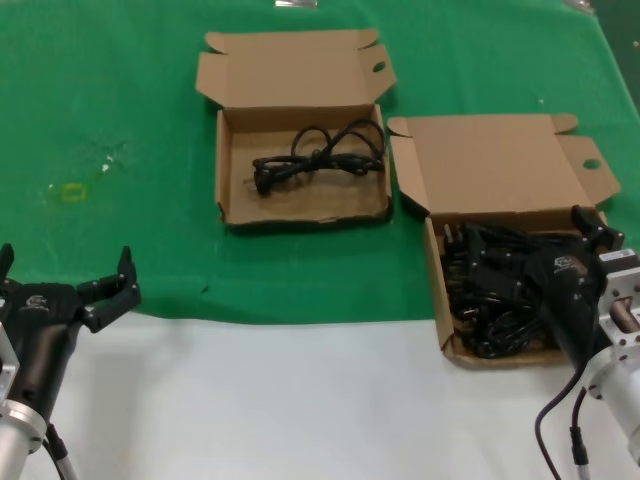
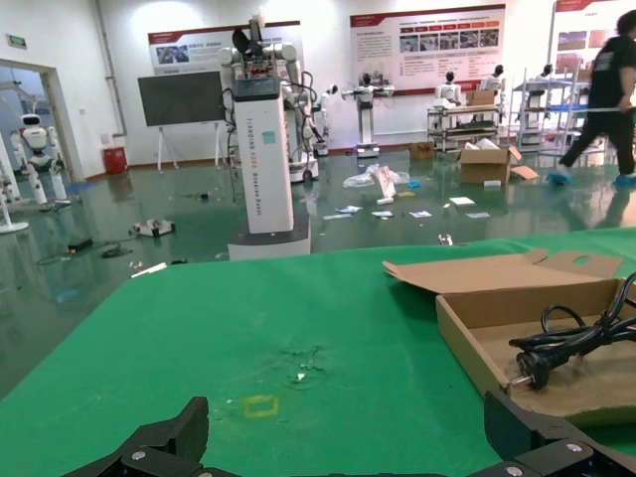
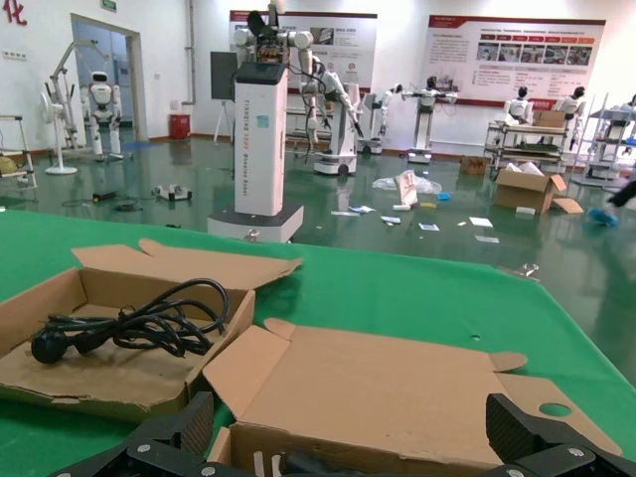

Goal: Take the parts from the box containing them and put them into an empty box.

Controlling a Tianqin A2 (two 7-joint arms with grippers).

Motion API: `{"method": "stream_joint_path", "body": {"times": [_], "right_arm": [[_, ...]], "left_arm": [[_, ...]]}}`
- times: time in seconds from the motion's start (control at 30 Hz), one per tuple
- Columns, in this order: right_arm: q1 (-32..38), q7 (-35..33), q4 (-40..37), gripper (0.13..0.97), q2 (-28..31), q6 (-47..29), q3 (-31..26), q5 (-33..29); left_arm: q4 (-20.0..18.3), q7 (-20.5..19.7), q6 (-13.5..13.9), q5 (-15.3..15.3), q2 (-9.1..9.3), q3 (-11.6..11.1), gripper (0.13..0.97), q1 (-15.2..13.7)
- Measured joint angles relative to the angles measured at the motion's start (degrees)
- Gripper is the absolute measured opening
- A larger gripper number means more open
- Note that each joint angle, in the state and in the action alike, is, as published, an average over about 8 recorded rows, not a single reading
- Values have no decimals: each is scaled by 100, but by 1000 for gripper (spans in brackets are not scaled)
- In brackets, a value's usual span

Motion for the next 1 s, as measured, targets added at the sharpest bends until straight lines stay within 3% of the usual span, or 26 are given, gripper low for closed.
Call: {"method": "stream_joint_path", "body": {"times": [1.0], "right_arm": [[0,0,0,966,0,0,0,0]], "left_arm": [[0,0,0,0,0,0,966,0]]}}
